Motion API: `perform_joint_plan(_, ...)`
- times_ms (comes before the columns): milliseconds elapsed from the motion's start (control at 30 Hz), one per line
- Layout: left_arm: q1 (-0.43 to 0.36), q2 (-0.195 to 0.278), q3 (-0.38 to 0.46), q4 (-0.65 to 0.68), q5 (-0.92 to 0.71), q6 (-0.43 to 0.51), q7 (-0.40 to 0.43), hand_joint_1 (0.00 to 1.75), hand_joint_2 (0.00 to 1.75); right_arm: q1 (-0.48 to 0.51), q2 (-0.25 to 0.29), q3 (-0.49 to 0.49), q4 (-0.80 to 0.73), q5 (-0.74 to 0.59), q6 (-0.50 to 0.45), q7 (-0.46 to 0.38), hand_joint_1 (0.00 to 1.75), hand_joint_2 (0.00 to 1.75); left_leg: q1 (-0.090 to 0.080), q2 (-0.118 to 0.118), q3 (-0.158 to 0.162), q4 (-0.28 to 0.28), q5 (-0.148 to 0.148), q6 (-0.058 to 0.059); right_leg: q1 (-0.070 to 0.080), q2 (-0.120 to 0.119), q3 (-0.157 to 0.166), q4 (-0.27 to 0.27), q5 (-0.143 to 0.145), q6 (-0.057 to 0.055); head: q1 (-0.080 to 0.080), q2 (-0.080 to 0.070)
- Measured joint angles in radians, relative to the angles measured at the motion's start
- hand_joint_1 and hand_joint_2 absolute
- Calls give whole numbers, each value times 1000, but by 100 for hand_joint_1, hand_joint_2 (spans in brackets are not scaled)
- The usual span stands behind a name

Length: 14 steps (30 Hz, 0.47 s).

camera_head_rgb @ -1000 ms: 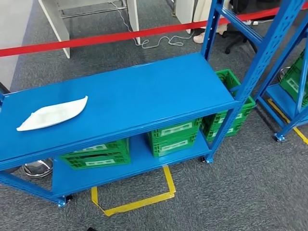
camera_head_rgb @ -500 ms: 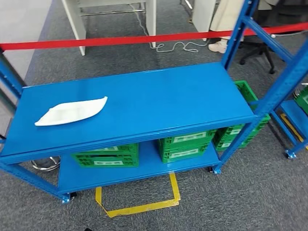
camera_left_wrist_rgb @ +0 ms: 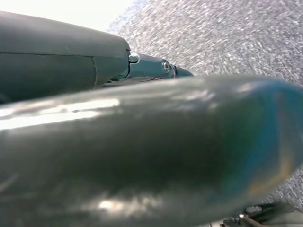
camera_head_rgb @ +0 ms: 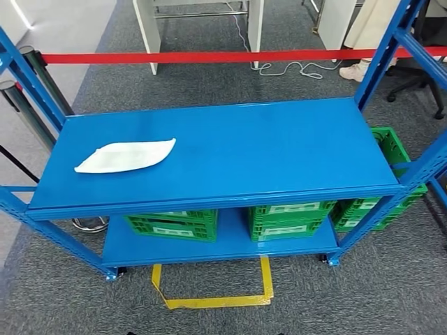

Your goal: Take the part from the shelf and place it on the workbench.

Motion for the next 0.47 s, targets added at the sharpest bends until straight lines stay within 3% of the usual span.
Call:
perform_joint_plan(67,-3,-1,1,0,-1,2,5,0,0,2,0,-4,0,-6,-3,14,0,0,3,32,-57,125,-64,-9,1,-13,1,-1,-1,-4,-4,0)
perform_joint_plan(100,-3,-1,1,0,-2,2,7,0,0,3,0,-6,0,-7,-5,17,0,0,6,38,-83,181,-84,-13,1,-19,1,-1,-2,-5,-4,0)
perform_joint_plan(133,-3,-1,1,0,-3,2,8,0,0,4,0,-8,0,-8,-5,19,0,0,8,40,-97,210,-86,-16,1,-25,1,0,-3,-4,-4,0)
perform_joint_plan(167,-2,-1,2,0,-4,2,9,0,0,4,0,-10,0,-8,-5,20,0,0,9,40,-92,202,-68,-17,1,-28,2,0,-4,-4,-4,0)
perform_joint_plan(200,-1,-1,2,0,-5,2,9,0,0,4,0,-12,0,-8,-6,20,0,0,10,41,-70,156,-35,-16,1,-30,4,0,-5,-2,-4,0)
perform_joint_plan(267,-2,0,4,0,-6,3,9,0,0,3,0,-15,0,-9,-6,21,0,0,10,43,-3,19,26,-11,4,-33,7,1,-9,5,-4,0)
perform_joint_plan(300,-3,0,4,0,-6,4,9,0,0,2,0,-17,0,-9,-6,21,0,0,8,44,22,-31,40,-7,5,-34,8,2,-10,10,-3,0)
perform_joint_plan(367,-4,-1,5,0,-7,4,9,0,0,0,0,-19,0,-10,-6,21,0,0,4,44,37,-66,36,3,8,-34,7,0,-11,21,-2,0)
perform_joint_plan(433,-2,-2,6,0,-7,4,9,0,87,-1,0,-20,0,-10,-6,21,0,0,5,44,39,-74,40,16,6,-34,7,-1,-12,33,-2,0)
perform_joint_plan(467,-1,-2,7,0,-7,4,9,0,116,-1,0,-20,0,-10,-6,21,0,0,5,44,40,-76,41,20,5,-34,7,-1,-13,36,-2,0)
